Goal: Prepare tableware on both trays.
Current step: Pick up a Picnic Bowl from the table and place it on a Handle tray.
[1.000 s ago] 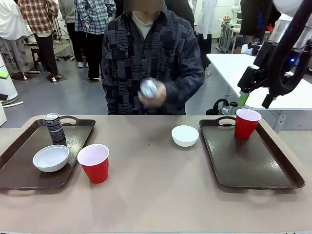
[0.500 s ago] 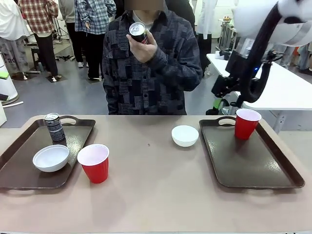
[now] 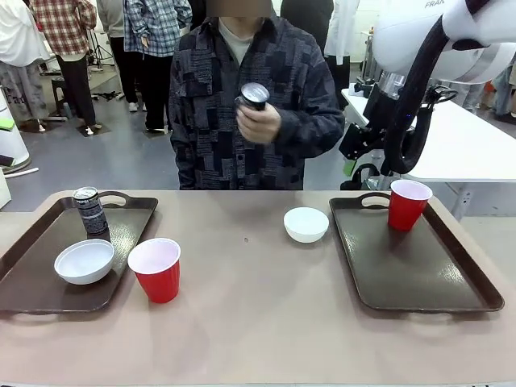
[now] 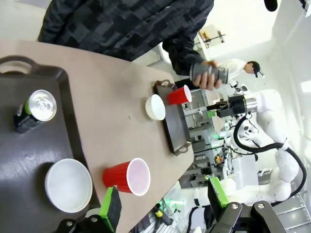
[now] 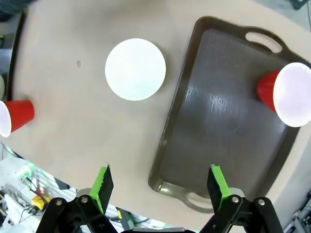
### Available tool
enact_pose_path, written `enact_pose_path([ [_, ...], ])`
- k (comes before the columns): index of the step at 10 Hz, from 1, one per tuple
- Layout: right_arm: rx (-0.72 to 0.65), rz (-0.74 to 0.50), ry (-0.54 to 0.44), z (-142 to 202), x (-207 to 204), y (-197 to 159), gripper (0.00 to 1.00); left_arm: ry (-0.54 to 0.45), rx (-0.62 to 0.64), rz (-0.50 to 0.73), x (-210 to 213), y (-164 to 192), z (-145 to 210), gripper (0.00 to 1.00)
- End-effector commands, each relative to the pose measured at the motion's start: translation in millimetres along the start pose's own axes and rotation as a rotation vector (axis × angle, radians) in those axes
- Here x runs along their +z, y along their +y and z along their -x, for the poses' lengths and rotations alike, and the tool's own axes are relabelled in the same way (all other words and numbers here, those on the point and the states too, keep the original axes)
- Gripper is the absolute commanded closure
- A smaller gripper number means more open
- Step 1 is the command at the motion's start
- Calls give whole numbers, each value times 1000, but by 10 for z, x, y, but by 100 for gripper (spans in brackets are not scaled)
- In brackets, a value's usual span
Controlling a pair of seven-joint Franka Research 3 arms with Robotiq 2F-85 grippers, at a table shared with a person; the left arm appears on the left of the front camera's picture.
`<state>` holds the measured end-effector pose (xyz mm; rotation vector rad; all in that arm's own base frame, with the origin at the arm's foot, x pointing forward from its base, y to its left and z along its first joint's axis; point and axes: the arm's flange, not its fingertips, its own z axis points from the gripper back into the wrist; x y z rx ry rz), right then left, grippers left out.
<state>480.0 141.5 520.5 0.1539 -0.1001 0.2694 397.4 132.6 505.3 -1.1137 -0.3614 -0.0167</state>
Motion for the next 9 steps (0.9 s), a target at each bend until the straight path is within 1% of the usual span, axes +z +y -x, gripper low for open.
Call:
enact_pose_path([
  [1,-10,-6,-36,249,-17,-45,0,10,-5,3,31,-6,0,5],
  [2,-3,-48,-49,521,-10,-105,0,10,-5,3,31,-6,0,5],
  [3,87,-155,-70,1018,96,-272,0,10,-5,3,31,-6,0,5],
  [4,56,-198,-141,1357,136,-444,0,10,-5,3,31,-6,0,5],
  [5,-2,-200,-131,1408,102,-567,0,10,-5,3,31,-6,0,5],
  [6,-13,-193,-103,1364,62,-565,0,10,-5,3,31,-6,0,5],
  [9,-5,-170,-61,1227,-11,-474,0,10,-5,3,31,-6,0,5],
])
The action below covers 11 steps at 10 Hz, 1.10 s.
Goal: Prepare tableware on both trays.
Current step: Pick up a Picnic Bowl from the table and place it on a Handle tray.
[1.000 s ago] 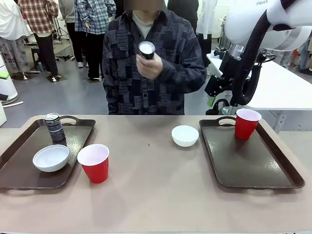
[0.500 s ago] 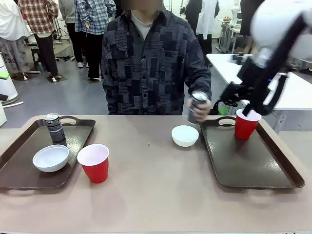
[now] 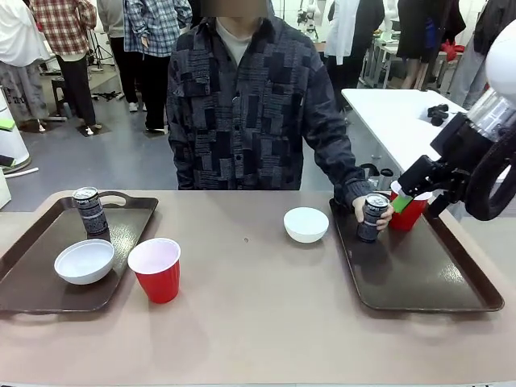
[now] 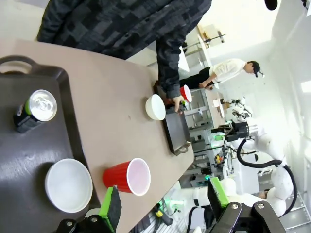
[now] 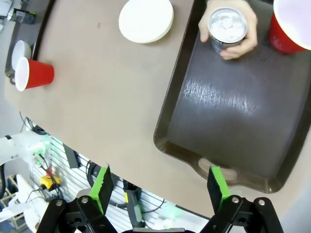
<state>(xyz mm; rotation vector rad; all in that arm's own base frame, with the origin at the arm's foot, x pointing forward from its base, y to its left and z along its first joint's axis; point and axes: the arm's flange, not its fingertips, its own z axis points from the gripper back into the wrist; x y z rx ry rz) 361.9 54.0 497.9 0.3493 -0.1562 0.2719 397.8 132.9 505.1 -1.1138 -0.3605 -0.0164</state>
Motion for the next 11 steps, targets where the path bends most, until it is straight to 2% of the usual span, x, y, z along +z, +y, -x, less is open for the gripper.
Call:
enact_pose_path([
  [1,-8,15,28,-171,-78,54,0,9,-5,3,31,-10,4,5],
  [6,-32,37,30,-308,-193,102,0,9,-5,3,31,-10,4,5],
  [9,-108,159,3,-803,-315,421,0,9,-5,3,31,-10,4,5],
  [11,-166,274,46,-1247,-535,723,0,9,-5,3,31,-10,4,5],
])
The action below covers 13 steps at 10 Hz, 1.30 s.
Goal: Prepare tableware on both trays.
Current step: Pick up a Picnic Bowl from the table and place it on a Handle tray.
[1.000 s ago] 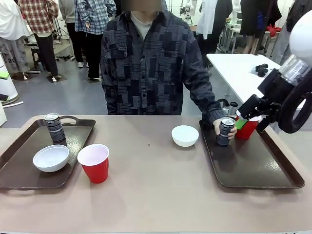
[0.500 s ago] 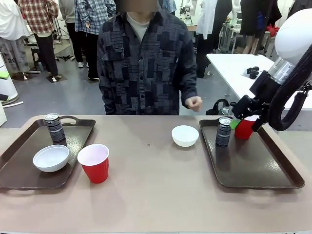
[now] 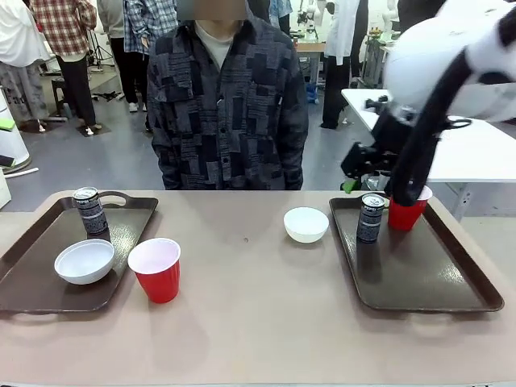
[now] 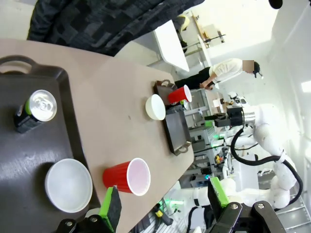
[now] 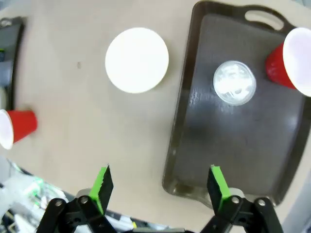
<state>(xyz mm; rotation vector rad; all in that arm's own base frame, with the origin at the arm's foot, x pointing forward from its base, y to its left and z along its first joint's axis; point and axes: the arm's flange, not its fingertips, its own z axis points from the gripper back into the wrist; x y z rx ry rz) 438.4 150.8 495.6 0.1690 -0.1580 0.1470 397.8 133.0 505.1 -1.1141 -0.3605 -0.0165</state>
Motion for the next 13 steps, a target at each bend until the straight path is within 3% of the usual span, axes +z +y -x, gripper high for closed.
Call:
enact_pose_path([
  [1,-70,155,54,-522,-176,292,0,9,-5,3,30,-10,4,5],
  [4,-133,207,66,-1034,-456,360,0,9,-5,3,30,-10,4,5],
  [5,-52,77,109,-1045,-420,306,0,9,-5,3,30,-10,4,5],
  [6,-101,191,41,-832,-489,326,0,9,-5,3,30,-10,4,5],
  [9,-101,191,41,-832,-489,326,0,9,-5,3,30,-10,4,5],
  [13,-75,143,23,-1159,-753,440,0,9,-5,3,30,-10,4,5],
])
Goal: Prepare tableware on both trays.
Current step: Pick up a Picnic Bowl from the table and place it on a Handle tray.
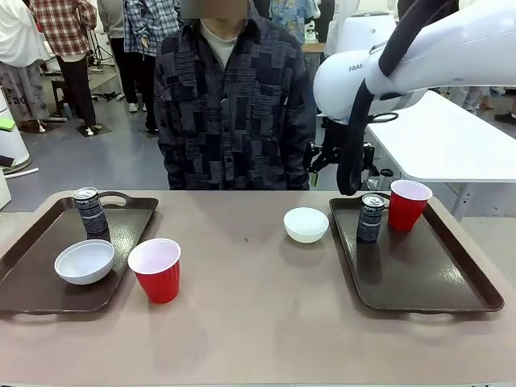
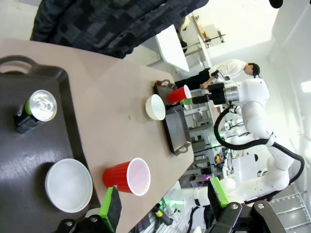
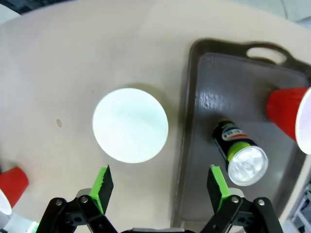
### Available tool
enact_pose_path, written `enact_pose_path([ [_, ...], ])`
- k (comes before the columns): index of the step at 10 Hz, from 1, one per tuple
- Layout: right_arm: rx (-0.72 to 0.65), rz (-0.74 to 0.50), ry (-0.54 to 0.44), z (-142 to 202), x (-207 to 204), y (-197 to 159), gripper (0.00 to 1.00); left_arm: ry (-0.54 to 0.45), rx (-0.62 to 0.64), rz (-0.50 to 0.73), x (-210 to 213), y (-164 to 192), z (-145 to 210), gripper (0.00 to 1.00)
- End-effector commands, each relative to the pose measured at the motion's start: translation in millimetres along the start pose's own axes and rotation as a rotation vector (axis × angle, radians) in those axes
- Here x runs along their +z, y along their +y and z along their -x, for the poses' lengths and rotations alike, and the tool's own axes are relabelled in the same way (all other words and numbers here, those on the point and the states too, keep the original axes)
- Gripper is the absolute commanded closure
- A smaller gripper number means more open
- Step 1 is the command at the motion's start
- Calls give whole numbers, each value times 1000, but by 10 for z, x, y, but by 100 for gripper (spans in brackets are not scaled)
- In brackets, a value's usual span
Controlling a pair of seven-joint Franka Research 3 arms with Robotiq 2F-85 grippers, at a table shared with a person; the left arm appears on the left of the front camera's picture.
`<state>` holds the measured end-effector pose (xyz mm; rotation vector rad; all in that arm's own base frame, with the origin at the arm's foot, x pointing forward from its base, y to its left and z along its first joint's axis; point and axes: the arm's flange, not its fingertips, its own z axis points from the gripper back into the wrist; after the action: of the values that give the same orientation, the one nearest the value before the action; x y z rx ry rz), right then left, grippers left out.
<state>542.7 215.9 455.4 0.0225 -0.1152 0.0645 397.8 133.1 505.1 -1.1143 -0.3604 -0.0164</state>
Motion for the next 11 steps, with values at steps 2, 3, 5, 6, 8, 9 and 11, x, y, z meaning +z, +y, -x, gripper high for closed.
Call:
enact_pose_path([
  [2,-25,-19,9,-209,-305,40,0,9,-5,3,29,-10,5,5],
  [3,-25,-5,20,-194,-427,65,0,9,-5,3,29,-10,5,5],
  [5,2,-2,48,-173,-592,82,0,9,-5,3,29,-10,5,5],
  [6,22,-11,56,-155,-636,105,0,9,-5,3,29,-10,5,5],
  [8,55,-31,75,-169,-760,108,0,9,-5,3,29,-10,5,5],
  [9,63,-38,80,-195,-824,93,0,9,-5,3,29,-10,5,5],
  [11,78,-31,73,-237,-927,59,3,9,-5,3,29,-10,5,5],
])
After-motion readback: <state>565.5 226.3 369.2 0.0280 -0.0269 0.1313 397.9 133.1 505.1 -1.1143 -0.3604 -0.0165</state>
